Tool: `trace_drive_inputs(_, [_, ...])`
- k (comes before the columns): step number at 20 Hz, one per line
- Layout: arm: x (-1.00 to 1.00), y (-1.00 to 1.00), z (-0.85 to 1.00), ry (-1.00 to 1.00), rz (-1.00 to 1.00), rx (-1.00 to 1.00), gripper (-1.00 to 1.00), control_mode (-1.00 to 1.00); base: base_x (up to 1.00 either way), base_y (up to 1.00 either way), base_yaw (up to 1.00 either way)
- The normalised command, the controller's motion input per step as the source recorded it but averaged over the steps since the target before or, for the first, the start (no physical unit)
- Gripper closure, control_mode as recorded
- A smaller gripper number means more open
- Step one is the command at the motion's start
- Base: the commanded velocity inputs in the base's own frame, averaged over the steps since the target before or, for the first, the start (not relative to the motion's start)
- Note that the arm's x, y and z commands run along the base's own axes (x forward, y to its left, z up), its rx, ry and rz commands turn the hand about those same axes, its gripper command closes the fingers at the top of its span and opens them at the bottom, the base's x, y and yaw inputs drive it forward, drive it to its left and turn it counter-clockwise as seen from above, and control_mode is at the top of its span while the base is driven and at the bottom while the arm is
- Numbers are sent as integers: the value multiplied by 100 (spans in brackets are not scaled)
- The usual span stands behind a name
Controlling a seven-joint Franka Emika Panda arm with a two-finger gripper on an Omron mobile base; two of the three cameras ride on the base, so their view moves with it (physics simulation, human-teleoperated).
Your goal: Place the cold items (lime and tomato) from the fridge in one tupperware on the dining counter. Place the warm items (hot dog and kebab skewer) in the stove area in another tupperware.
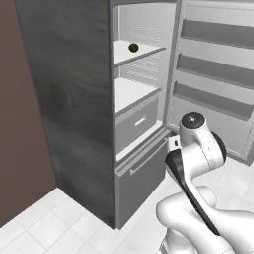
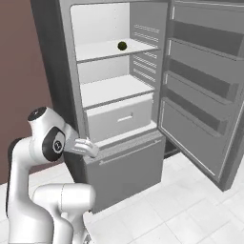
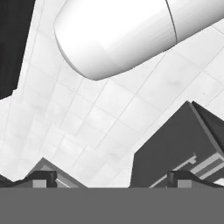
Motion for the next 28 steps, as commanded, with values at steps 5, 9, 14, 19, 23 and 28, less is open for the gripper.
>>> trace_drive_inputs(5, [0,0,0,0,0,0,-100,100,61,-41,32])
trace_drive_inputs(9, [0,0,0,0,0,0,-100,100,66,-35,35])
trace_drive_inputs(14, [0,0,0,0,0,0,-100,100,69,-31,37])
trace_drive_inputs(19, [0,0,0,0,0,0,-100,100,60,-34,35])
trace_drive_inputs(23, [0,0,0,0,0,0,-100,100,44,-42,27])
trace_drive_inputs(28, [0,0,0,0,0,0,-100,100,51,-37,25])
